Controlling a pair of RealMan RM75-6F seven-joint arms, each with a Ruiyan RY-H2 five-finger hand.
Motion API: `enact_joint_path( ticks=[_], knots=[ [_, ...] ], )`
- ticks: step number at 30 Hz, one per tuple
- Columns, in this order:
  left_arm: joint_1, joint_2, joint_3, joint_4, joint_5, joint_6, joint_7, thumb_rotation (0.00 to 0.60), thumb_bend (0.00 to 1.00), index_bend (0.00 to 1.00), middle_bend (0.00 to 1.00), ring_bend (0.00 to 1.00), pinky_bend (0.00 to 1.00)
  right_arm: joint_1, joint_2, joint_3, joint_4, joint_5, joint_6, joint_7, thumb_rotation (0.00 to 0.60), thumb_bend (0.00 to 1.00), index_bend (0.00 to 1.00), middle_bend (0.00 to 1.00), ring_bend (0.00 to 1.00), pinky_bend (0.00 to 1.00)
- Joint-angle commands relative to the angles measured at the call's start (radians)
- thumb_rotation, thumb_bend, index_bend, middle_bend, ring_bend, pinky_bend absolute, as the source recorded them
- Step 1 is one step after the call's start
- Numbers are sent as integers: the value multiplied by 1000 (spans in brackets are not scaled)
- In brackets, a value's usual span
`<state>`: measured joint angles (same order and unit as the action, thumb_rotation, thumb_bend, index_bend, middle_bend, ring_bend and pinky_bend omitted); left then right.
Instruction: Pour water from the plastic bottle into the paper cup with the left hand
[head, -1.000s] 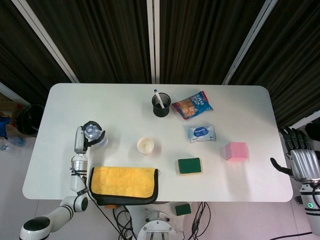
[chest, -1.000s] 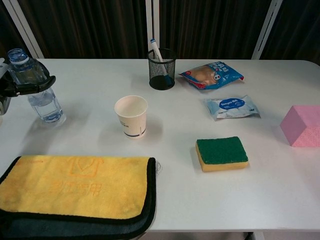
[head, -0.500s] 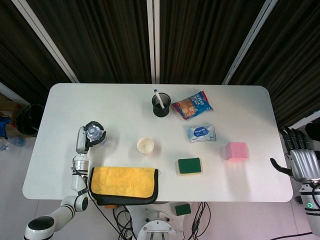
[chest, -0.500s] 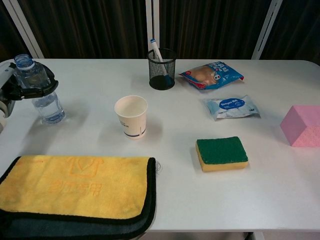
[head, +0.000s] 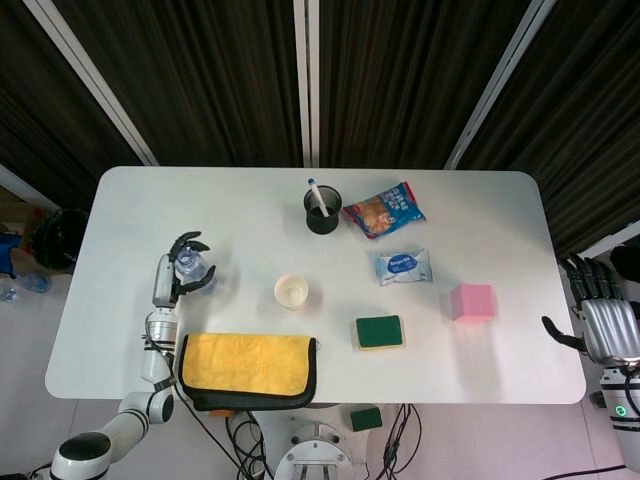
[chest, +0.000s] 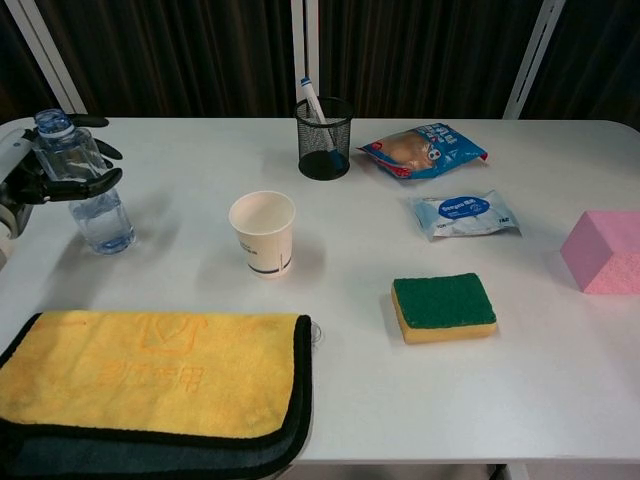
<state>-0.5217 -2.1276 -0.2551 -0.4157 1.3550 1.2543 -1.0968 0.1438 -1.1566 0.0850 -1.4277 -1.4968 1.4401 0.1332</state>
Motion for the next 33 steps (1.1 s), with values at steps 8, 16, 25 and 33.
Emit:
enact_joint_path(
  ticks=[8,16,25,33],
  knots=[
    [32,19,22,7,18,51,-6,600,127,32,125,73,192,-5,4,4,-4,0,14,-1,584,238,0,0,0,0],
    [124,140,79,-164,56,113,11,600,85,0,39,6,151,-7,5,5,-7,-2,19,1,583,238,0,0,0,0],
    [276,394,134,-564,78,229,78,590,84,0,3,0,149,-11,8,3,-16,-12,31,-1,584,238,0,0,0,0],
    [369,747,275,-883,167,255,470,596,72,58,84,0,159,-5,12,-12,-26,-32,17,-19,585,224,0,0,0,0]
  ],
)
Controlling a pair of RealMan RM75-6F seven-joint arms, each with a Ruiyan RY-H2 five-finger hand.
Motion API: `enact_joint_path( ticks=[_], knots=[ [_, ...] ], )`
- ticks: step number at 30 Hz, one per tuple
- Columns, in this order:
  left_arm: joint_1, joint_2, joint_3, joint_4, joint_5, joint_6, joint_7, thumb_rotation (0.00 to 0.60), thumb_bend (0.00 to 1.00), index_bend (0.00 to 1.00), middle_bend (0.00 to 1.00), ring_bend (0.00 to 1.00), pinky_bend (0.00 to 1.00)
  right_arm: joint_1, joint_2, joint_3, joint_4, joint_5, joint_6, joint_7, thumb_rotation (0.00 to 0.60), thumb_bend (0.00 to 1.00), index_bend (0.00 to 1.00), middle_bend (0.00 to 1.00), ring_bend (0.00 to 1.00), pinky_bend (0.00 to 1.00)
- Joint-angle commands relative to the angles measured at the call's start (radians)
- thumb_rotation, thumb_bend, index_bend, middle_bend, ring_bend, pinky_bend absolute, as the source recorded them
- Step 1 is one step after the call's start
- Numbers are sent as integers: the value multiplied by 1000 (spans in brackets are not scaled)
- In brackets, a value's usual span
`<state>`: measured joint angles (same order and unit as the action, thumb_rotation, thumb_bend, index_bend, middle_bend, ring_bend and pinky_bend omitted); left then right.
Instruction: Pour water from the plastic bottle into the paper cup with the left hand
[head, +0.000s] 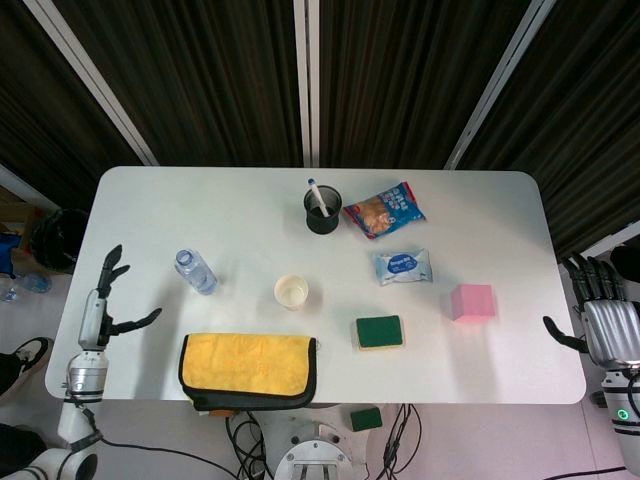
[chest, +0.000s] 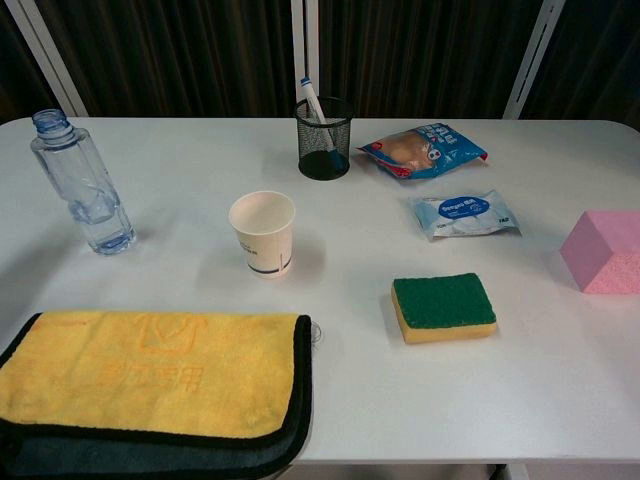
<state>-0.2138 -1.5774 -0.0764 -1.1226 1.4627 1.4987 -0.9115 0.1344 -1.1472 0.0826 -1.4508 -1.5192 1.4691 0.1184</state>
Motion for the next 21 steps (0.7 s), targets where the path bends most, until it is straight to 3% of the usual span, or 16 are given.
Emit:
enact_joint_path(
  ticks=[1,3,5,10,14,21],
  knots=[
    [68,228,103,-207,62,19,443,591,71,65,103,0,162,7,7,-20,-8,-17,-27,-9,585,209,0,0,0,0],
    [83,251,106,-237,68,50,685,582,66,69,100,0,162,10,11,-31,-15,-26,-39,-19,583,185,0,0,0,0],
    [102,256,104,-267,74,92,896,536,61,72,93,0,159,10,8,-38,-17,-34,-40,-24,583,177,0,0,0,0],
    [128,303,124,-380,64,84,1141,348,60,71,68,0,145,8,-2,-48,-13,-39,-45,-60,584,176,0,0,0,0],
    [130,338,127,-450,34,44,1201,283,60,64,54,0,137,5,-13,-47,-11,-31,-44,-89,583,176,0,0,0,0],
    [130,362,130,-484,48,27,1205,249,60,58,53,0,126,2,-22,-42,-3,-31,-28,-91,584,176,0,0,0,0]
  ],
)
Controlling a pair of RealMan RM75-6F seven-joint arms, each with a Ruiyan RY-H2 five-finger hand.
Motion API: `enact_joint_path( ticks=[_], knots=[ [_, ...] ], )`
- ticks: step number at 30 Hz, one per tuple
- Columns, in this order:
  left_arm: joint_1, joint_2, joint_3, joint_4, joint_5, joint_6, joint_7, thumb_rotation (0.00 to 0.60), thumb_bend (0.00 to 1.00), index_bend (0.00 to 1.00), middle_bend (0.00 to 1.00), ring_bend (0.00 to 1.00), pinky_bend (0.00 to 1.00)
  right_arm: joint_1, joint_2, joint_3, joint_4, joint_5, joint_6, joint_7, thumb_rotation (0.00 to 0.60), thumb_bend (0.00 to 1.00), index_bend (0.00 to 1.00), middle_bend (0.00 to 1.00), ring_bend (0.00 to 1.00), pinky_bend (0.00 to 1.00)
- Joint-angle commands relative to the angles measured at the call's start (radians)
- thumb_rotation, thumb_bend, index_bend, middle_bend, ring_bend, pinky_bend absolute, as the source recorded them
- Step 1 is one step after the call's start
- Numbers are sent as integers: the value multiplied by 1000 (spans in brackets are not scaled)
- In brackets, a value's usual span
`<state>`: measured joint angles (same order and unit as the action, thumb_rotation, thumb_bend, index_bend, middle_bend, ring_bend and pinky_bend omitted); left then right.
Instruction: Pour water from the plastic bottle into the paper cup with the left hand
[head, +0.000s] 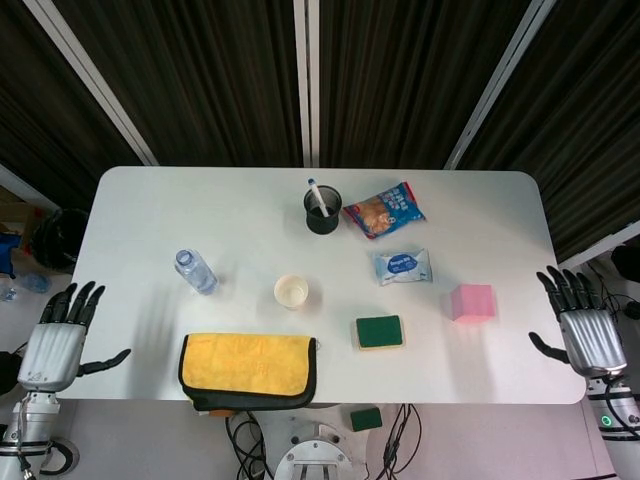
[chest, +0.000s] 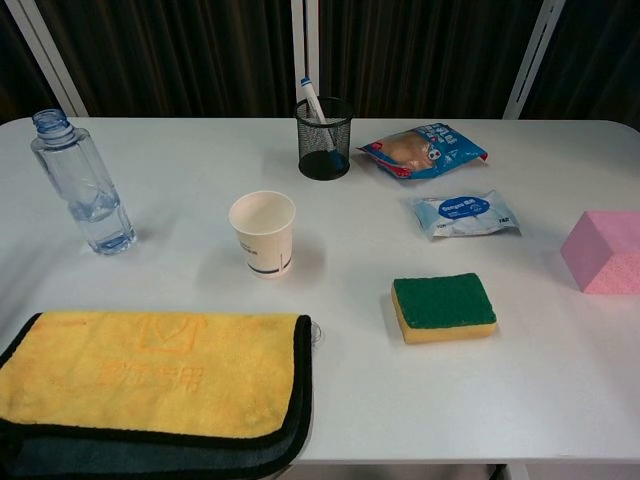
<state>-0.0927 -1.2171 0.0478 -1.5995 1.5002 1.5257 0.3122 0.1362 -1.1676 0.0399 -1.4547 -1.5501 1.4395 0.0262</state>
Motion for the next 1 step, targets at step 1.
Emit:
enact_joint_path(
  ticks=[1],
  knots=[
    [11,1,4,-5,15,3,-25,247,60,55,53,0,126,0,-2,2,1,-1,2,4,583,176,0,0,0,0]
  ],
)
